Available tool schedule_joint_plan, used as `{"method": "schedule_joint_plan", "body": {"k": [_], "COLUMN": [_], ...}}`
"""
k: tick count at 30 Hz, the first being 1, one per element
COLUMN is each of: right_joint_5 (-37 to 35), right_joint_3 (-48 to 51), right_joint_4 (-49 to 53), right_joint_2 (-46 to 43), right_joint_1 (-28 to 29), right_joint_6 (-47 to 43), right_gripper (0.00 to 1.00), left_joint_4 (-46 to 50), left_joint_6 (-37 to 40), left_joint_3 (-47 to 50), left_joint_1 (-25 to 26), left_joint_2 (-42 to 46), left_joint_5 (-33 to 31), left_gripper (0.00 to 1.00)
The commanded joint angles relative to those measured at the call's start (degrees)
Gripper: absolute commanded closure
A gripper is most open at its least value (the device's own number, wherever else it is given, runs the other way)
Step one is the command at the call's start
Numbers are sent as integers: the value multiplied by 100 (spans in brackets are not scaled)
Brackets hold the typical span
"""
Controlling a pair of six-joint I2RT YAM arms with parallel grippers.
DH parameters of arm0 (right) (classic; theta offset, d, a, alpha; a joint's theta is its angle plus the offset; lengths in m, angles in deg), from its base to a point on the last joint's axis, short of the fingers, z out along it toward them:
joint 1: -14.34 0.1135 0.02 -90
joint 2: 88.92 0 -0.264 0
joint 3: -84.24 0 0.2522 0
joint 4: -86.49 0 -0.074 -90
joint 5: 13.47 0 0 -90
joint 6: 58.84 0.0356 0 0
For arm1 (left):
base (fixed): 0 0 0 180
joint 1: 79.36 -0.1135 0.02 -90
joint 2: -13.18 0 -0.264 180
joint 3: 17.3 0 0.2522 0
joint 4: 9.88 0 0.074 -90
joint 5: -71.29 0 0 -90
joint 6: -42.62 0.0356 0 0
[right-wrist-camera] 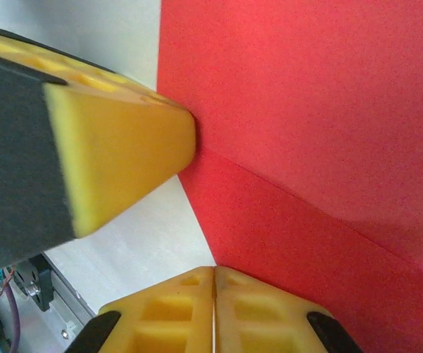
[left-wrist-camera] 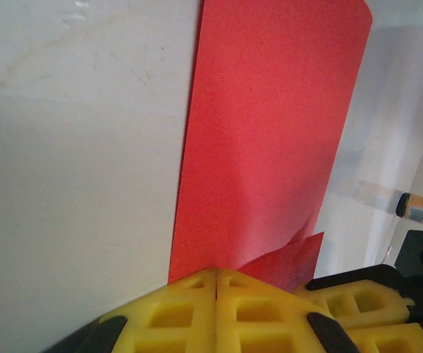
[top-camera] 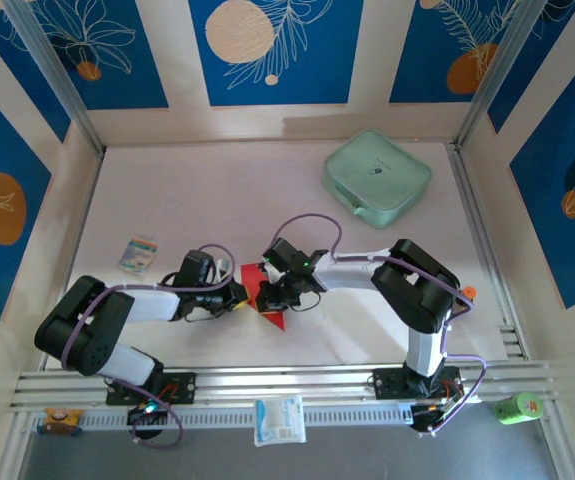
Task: Fold a paper plane with a square sheet of paper (pick it up from the middle)
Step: Third fold the triangle at the center of the table.
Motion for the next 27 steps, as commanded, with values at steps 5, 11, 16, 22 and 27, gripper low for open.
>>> {"method": "schedule_joint_plan", "body": {"k": [5, 11, 16, 22, 27], "right_joint_5": [34, 173, 182, 69, 73], "right_joint_3": [513, -9, -485, -234, 325], "right_joint_4": [163, 191, 270, 231, 153], "right_joint_2": [-442, -364, 229, 277, -232], "right_joint_1": [-24, 19, 63, 68, 37], "right_joint_6": [15, -129, -145, -88, -99], "right_gripper": [91, 91, 89, 89, 89], "left_joint_4": [471, 473, 495, 591, 676], "left_joint_6": [131, 136, 145, 180, 231], "left_joint_3": [27, 6, 10, -8, -31], "left_joint_1": [22, 22, 22, 22, 13], "left_joint_2": [-205, -223, -214, -189, -213], "left_joint_5": [-250, -231, -225, -262, -311], "left_gripper": [100, 100, 100, 100, 100]}}
